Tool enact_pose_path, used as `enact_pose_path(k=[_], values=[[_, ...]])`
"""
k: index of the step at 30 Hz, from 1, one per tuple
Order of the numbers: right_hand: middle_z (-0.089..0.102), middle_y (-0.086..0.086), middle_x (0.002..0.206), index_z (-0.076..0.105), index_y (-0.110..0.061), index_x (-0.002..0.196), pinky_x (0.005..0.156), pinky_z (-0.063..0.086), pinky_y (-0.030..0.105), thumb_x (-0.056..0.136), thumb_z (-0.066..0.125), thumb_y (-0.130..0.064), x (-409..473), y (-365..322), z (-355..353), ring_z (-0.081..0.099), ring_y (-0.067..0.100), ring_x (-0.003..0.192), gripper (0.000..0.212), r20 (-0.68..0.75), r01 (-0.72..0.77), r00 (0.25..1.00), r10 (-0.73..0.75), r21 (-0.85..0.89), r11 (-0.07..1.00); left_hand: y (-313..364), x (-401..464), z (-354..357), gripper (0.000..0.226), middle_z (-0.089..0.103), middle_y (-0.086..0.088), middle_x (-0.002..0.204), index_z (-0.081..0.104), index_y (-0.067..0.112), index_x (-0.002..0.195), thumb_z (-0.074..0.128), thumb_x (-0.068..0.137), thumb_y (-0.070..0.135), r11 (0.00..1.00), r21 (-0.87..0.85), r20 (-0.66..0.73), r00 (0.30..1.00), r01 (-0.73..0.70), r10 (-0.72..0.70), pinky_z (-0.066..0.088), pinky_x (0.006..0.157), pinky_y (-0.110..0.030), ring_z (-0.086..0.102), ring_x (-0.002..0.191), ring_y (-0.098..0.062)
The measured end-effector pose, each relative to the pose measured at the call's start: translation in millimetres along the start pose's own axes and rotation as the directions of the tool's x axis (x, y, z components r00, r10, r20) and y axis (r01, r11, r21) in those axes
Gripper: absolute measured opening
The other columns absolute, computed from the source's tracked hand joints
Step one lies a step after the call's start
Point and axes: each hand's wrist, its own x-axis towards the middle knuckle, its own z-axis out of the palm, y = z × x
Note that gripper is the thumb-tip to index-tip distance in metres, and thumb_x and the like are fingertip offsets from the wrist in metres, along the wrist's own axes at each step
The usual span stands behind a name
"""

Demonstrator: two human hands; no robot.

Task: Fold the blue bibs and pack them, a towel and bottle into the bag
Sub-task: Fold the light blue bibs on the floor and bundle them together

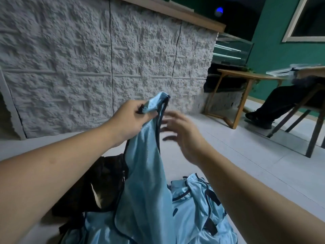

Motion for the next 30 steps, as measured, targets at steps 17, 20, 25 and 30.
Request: enact_pose_path(k=[17,20,25,30], values=[[0.06,0.002,0.077,0.073,-0.02,0.085,0.068,0.046,0.026,0.074,0.08,-0.028,-43,110,-30,0.055,0.021,0.076,0.015,0.059,-0.057,0.763,0.644,-0.986,0.157,-8,13,-57,0.012,0.076,-0.016,0.1,0.079,0.014,0.093,0.07,0.092,0.021,0.969,-0.207,-0.219,0.959,0.135,-0.18,0.051,0.1,-0.059,0.072,0.097,-0.037],[0.058,-0.001,0.063,0.071,-0.012,0.07,0.059,0.044,0.025,0.074,0.075,-0.022,-40,99,-52,0.053,0.015,0.061,0.011,0.015,-0.232,0.794,0.607,-0.916,0.327,-23,16,-68,0.023,0.075,-0.02,0.107,0.077,0.012,0.094,0.073,0.083,0.032,0.968,-0.199,-0.377,0.9,0.151,-0.218,0.053,0.096,-0.059,0.071,0.102,-0.043],[0.07,0.021,0.081,0.071,0.007,0.091,0.06,0.058,0.035,0.088,0.062,-0.001,-34,50,-74,0.066,0.031,0.069,0.013,-0.1,-0.476,0.88,0.465,-0.185,0.86,-40,10,-83,0.017,0.066,-0.008,0.084,0.071,0.018,0.081,0.072,0.09,0.032,0.959,-0.108,-0.555,0.784,0.263,-0.278,0.047,0.071,-0.036,0.062,0.075,-0.023],[0.066,0.013,0.073,0.069,-0.003,0.079,0.056,0.056,0.029,0.09,0.057,-0.001,-24,-19,-74,0.066,0.023,0.063,0.016,-0.235,-0.331,0.901,0.365,0.171,0.928,-53,-2,-90,0.022,0.074,-0.015,0.089,0.072,0.016,0.08,0.075,0.091,0.034,0.912,-0.092,-0.526,0.758,0.4,-0.386,0.056,0.073,-0.04,0.07,0.08,-0.031]])
